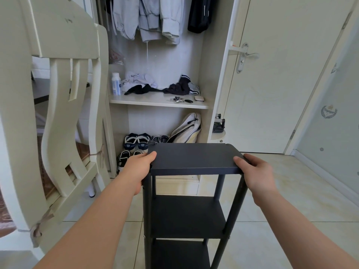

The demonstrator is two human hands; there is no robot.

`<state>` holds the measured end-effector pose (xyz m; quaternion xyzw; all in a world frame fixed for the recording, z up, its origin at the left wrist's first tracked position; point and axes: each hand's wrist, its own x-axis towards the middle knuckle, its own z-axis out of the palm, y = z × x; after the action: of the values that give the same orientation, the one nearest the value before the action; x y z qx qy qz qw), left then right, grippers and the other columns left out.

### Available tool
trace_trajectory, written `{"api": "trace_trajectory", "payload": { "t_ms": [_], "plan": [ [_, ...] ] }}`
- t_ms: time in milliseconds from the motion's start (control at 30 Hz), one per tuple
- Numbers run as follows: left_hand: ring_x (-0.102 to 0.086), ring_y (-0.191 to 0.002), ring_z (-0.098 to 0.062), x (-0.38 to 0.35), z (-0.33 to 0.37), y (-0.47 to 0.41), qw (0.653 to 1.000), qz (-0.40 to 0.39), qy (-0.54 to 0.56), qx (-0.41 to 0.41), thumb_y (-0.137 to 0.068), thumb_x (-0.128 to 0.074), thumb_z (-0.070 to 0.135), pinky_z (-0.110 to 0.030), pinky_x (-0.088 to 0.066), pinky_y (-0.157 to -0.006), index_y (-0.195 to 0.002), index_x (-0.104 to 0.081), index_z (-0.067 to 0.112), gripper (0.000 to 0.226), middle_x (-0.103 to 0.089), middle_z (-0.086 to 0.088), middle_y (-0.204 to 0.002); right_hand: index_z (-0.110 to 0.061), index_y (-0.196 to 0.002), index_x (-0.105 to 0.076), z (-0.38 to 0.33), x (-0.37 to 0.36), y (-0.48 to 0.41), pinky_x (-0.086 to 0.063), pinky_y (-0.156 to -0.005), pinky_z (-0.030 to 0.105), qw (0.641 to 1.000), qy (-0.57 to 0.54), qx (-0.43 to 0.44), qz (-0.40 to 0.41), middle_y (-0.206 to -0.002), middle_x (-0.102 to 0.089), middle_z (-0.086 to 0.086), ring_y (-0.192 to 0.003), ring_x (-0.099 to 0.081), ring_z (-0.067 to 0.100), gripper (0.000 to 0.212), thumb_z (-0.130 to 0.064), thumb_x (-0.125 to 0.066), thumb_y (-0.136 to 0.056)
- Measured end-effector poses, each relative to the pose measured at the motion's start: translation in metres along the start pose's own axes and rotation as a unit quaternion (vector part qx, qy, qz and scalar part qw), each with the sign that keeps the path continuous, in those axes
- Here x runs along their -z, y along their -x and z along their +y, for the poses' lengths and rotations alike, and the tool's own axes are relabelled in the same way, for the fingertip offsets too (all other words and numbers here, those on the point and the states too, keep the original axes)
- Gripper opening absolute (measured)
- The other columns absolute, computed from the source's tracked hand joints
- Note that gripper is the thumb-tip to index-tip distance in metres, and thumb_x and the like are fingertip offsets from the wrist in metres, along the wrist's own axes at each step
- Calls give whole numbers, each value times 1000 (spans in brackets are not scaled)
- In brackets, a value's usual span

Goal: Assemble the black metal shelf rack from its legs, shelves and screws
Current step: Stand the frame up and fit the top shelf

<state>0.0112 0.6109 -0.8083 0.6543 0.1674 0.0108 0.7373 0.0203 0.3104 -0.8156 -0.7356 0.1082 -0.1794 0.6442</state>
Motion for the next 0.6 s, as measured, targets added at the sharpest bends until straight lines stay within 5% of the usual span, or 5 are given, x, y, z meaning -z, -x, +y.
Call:
{"api": "trace_trajectory", "payload": {
  "t_ms": [300, 433, 600],
  "plan": [
    [-74, -79, -17, 0, -1, 0, 1000, 8, 6, 3, -98, -64, 29, -29, -54, -66, -100, -70, 24, 9, -77, 5, -87, -24, -104, -69, -4, 3, 6, -51, -74, 28, 996, -46, -66, -29, -95, -73, -5, -75, -73, 17, 11, -32, -65, -97],
    [-70, -94, -22, -3, -1, -1, 1000, 18, -7, 5, -98, -63, 32, -38, -54, -90, -109, -71, 21, 17, -75, 0, -101, -16, -91, -71, -8, 3, 7, -41, -60, 27, 997, -1, -75, -31, -74, -65, 1, -65, -59, 17, 19, -32, -62, -97],
    [-68, -91, -23, -6, 1, -2, 999, 30, -3, 13, -99, -61, 30, -36, -54, -80, -110, -69, 19, 17, -73, -3, -100, -12, -85, -70, -11, 2, 8, -40, -61, 27, 995, -17, -90, -28, -68, -58, -1, -63, -51, 18, 20, -28, -65, -96]
  ]
}}
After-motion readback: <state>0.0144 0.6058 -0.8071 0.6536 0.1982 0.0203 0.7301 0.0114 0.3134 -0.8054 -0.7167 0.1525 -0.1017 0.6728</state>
